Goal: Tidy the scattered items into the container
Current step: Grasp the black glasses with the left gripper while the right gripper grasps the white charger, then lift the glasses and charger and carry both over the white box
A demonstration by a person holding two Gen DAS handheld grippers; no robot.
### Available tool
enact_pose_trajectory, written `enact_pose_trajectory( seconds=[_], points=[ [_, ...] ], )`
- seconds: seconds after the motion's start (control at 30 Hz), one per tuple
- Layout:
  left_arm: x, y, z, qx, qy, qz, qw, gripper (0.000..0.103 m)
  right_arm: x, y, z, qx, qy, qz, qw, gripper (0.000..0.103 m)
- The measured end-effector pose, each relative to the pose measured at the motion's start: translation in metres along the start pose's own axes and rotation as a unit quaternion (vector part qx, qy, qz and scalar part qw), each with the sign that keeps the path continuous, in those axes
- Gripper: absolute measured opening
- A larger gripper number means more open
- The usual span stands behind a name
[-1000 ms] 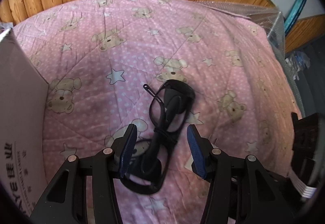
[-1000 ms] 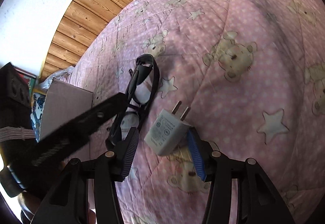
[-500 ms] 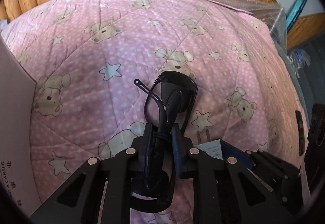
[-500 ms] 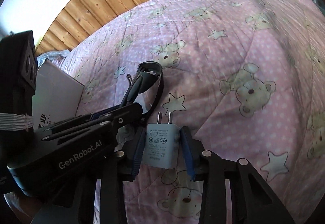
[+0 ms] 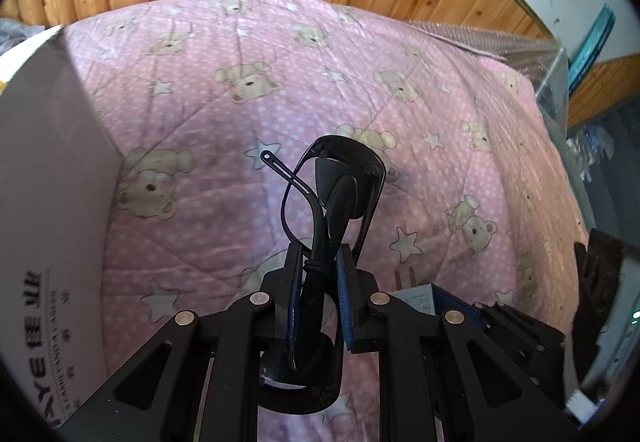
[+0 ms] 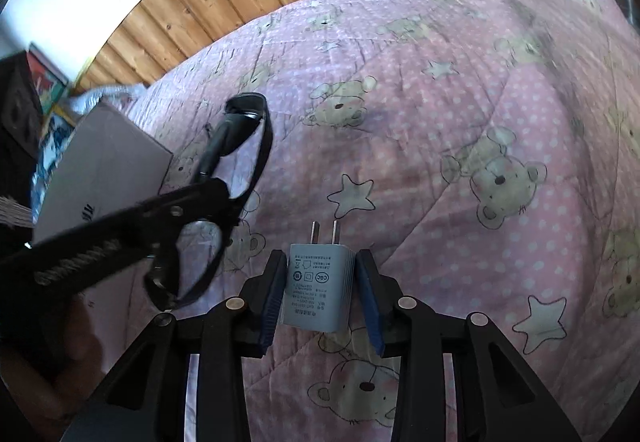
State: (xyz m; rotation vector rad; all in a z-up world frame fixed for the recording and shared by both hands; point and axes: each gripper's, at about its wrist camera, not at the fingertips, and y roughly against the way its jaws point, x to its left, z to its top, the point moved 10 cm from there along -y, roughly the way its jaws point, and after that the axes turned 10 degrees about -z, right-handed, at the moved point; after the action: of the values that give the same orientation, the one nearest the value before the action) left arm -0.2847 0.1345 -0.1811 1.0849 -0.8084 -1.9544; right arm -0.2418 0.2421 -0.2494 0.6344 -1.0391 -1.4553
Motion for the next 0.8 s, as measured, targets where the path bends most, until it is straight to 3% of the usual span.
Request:
enact_pose_trajectory(
  seconds=[0.23, 0.33, 0.5, 0.8],
  points=[
    [0.004, 0.014, -0.011, -0.005, 0.016, -0.004, 0.9998, 0.017, 0.007, 0.000, -0.004, -0.024, 0.062, -0.035, 0.997, 0.038],
    [0.001, 0.026, -0.012, -0.014, 0.019, -0.009, 0.9997, 0.017, 0.011, 0.000, -0.006, -0.032, 0.099, -0.054, 0.993, 0.033],
    [-0.006, 0.050, -0.014, -0.032, 0.014, -0.018, 0.9992, 0.017, 0.008, 0.015, -0.010, -0.026, 0.070, -0.026, 0.997, 0.033],
    [-0.013, 0.083, -0.026, -0.053, 0.014, -0.028, 0.9981, 0.017, 0.033, 0.055, -0.023, -0.043, 0.082, -0.004, 0.996, 0.033]
  ],
)
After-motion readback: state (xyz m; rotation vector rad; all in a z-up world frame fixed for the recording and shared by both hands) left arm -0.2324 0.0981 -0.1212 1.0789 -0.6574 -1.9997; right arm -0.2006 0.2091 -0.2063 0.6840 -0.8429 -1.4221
